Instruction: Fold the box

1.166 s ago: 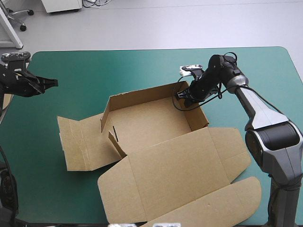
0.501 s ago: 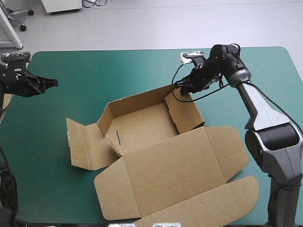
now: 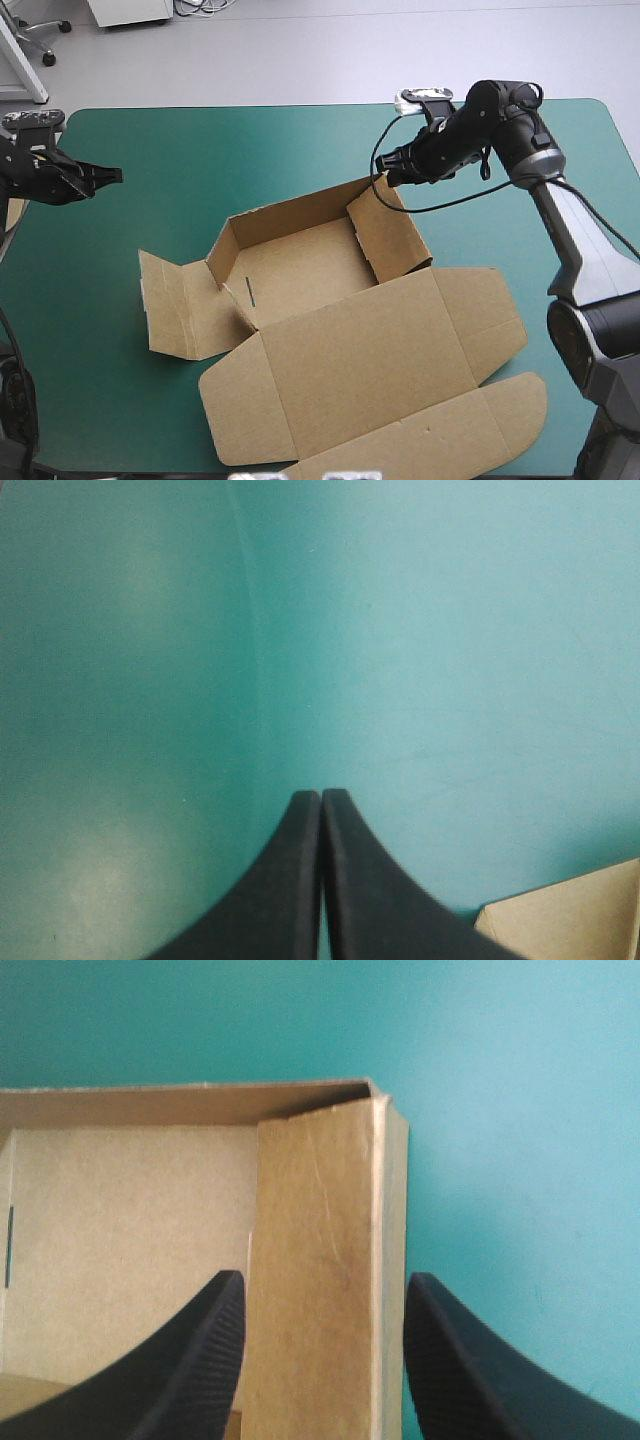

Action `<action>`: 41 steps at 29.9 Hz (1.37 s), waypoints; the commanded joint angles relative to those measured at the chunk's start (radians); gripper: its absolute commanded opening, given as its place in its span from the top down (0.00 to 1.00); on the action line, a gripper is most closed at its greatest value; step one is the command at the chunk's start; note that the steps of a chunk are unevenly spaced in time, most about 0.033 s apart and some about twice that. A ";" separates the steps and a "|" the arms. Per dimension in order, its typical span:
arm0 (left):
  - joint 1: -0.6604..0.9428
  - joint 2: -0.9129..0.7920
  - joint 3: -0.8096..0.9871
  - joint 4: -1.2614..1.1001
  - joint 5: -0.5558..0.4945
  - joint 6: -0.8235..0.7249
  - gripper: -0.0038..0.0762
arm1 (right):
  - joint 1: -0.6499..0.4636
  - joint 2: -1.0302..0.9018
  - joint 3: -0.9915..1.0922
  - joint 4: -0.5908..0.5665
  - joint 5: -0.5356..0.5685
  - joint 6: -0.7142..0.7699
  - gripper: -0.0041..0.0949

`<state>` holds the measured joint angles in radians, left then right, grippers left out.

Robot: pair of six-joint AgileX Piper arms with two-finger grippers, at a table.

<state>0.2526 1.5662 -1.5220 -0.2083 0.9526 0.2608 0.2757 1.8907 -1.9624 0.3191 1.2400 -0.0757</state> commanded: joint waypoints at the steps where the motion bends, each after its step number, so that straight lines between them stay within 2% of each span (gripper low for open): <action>1: -0.001 -0.037 -0.026 -0.020 -0.046 0.002 0.97 | 0.013 -0.105 0.081 0.017 0.010 -0.003 0.48; 5: -0.001 -0.037 -0.026 -0.020 -0.048 0.002 0.97 | 0.022 -0.123 0.168 0.008 0.010 -0.008 0.46; 15: -0.001 -0.027 -0.026 -0.020 -0.046 0.008 0.97 | 0.022 -0.114 0.190 -0.047 0.008 -0.017 0.45; 20: -0.001 -0.027 -0.026 -0.020 -0.046 0.012 0.97 | 0.022 -0.078 0.190 -0.024 0.008 -0.024 0.45; 26: -0.001 -0.027 -0.026 -0.020 -0.042 0.012 0.97 | 0.022 -0.046 0.190 -0.016 0.008 -0.027 0.38; 41: -0.001 -0.027 -0.026 -0.024 -0.032 0.017 0.97 | 0.039 0.016 0.190 0.033 0.008 -0.032 0.38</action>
<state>0.2526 1.5803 -1.5220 -0.2083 0.9533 0.2786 0.3024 1.9377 -1.7514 0.3199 1.2361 -0.0958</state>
